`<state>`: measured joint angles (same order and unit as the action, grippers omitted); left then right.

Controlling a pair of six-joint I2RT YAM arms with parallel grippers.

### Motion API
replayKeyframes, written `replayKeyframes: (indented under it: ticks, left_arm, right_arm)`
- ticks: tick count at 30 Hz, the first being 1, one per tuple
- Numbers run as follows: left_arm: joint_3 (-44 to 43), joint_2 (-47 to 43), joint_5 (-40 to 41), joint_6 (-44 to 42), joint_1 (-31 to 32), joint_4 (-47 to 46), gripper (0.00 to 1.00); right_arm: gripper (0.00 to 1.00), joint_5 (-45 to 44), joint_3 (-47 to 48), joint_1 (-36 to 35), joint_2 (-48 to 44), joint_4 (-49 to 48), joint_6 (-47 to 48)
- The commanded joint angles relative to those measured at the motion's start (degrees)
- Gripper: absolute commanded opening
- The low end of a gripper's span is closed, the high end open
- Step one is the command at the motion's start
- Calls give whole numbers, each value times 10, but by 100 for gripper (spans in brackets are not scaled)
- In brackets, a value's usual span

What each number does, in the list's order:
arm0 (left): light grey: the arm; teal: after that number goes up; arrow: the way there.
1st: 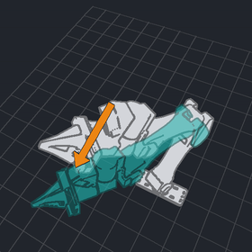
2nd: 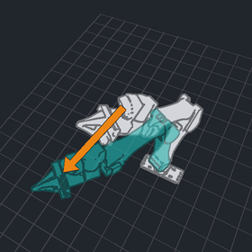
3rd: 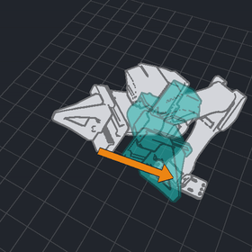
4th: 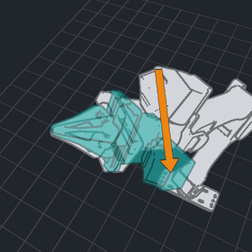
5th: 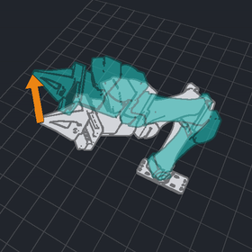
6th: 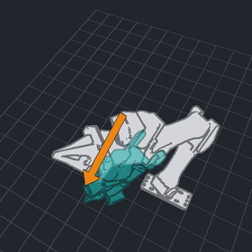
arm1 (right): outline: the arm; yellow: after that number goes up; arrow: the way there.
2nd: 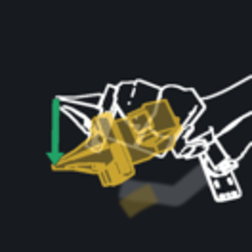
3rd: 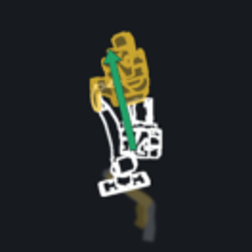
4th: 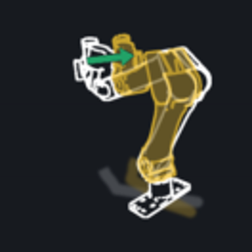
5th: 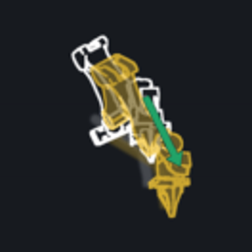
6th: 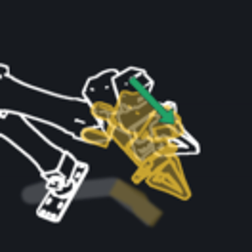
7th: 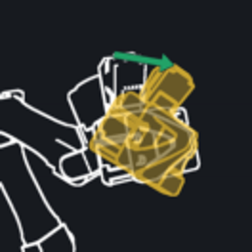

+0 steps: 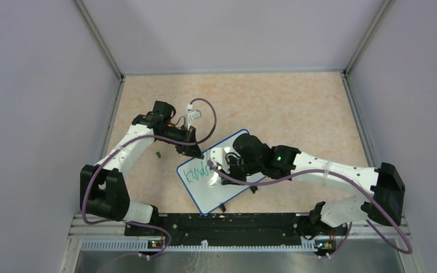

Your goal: Write a sentence on the whiteboard

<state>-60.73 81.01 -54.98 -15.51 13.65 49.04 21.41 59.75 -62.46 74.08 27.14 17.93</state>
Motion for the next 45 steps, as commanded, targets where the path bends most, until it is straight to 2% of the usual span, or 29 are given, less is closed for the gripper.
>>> replayKeyframes:
  ticks: [1,7,22,34,45]
  left_arm:
    - [21,27,56,-10,14,-3,0]
    - [19,23,61,-8,14,-2,0]
    - [15,31,20,-10,22,-9,4]
    - [26,22,36,-2,22,-22,2]
    - [28,19,38,-3,22,-24,0]
  right_arm:
    - [0,-52,13,-45,25,-68,11]
    - [0,-54,-10,-56,30,-89,13]
    - [0,6,21,-56,-15,5,44]
    - [0,-71,1,-55,8,-67,20]
    - [0,-40,-15,-57,36,-103,21]
